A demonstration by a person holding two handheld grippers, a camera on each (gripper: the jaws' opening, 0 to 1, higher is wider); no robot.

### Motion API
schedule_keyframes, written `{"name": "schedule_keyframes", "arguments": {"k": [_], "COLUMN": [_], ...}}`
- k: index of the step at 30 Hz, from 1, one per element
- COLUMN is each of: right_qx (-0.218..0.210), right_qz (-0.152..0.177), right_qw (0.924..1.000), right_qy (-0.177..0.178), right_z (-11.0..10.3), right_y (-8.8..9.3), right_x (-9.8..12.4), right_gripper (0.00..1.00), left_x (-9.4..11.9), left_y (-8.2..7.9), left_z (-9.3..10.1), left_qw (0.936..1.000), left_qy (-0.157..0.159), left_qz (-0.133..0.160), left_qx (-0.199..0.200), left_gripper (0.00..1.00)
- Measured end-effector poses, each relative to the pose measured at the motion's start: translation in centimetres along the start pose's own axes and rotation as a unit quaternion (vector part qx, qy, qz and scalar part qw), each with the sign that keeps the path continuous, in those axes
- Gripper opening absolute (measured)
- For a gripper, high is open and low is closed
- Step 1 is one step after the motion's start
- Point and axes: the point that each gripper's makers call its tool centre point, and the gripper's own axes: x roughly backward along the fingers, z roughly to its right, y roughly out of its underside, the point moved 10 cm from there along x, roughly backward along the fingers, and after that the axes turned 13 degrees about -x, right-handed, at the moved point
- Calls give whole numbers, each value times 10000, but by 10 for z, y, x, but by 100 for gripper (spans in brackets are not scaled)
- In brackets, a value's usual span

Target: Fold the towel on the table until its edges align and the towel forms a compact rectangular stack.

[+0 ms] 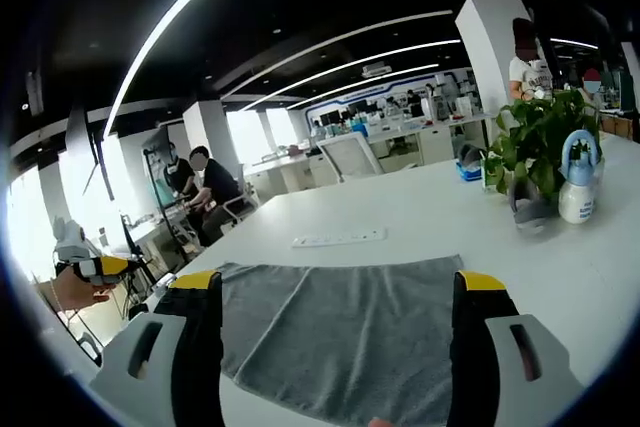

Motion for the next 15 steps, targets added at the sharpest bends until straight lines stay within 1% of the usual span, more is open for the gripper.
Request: {"name": "schedule_keyframes", "arguments": {"k": [5, 12, 15], "right_qx": [-192, -141, -116], "right_qz": [102, 28, 37], "right_qw": [9997, 9999, 9999], "right_qy": [-92, -16, -35], "right_z": [1, -1, -2], "right_y": [-4, -1, -2], "right_x": [1, 2, 3], "right_gripper": [95, 94, 94], "left_x": [-2, 1, 1], "left_y": [-3, -4, -3], "left_z": [2, 1, 0], "left_qw": [9999, 9997, 9998], "left_qy": [96, 158, 152], "left_qz": [-48, -56, -49], "left_qx": [-130, -175, -111], "left_gripper": [98, 98, 97]}}
